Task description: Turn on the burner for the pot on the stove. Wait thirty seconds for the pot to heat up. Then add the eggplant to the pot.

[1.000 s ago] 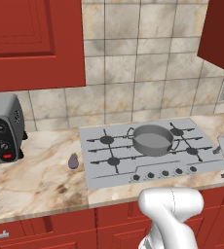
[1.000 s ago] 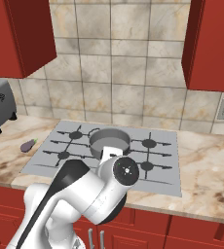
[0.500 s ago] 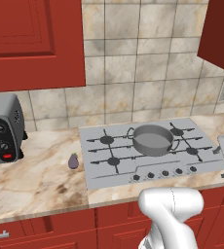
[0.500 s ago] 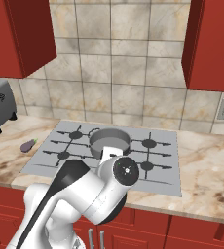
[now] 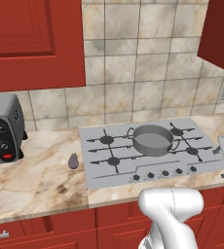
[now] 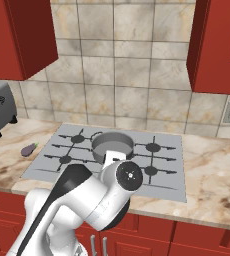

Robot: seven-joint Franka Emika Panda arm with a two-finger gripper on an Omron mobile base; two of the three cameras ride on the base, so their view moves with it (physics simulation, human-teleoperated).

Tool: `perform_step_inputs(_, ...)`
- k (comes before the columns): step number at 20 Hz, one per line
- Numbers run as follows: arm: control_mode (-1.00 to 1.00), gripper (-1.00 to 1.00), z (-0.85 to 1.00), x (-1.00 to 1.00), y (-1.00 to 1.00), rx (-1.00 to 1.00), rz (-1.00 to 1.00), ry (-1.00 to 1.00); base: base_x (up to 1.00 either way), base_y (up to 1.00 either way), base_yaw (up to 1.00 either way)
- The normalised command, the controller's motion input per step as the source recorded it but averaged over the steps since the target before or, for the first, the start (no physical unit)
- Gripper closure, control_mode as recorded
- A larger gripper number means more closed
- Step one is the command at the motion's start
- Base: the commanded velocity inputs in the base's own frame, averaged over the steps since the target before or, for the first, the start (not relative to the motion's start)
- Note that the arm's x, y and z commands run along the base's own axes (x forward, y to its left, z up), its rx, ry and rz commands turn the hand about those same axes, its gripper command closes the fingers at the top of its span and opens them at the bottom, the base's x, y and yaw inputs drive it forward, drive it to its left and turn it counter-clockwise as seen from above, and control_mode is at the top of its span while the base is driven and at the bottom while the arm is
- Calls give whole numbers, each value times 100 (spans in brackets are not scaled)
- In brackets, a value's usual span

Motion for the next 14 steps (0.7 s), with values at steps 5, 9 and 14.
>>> perform_step_inputs(5, -100, -100, 0, 0, 0, 0, 0, 0, 0, 0, 0)
perform_step_inputs(9, -100, -100, 0, 0, 0, 0, 0, 0, 0, 0, 0)
perform_step_inputs(14, -100, -100, 0, 0, 0, 0, 0, 0, 0, 0, 0)
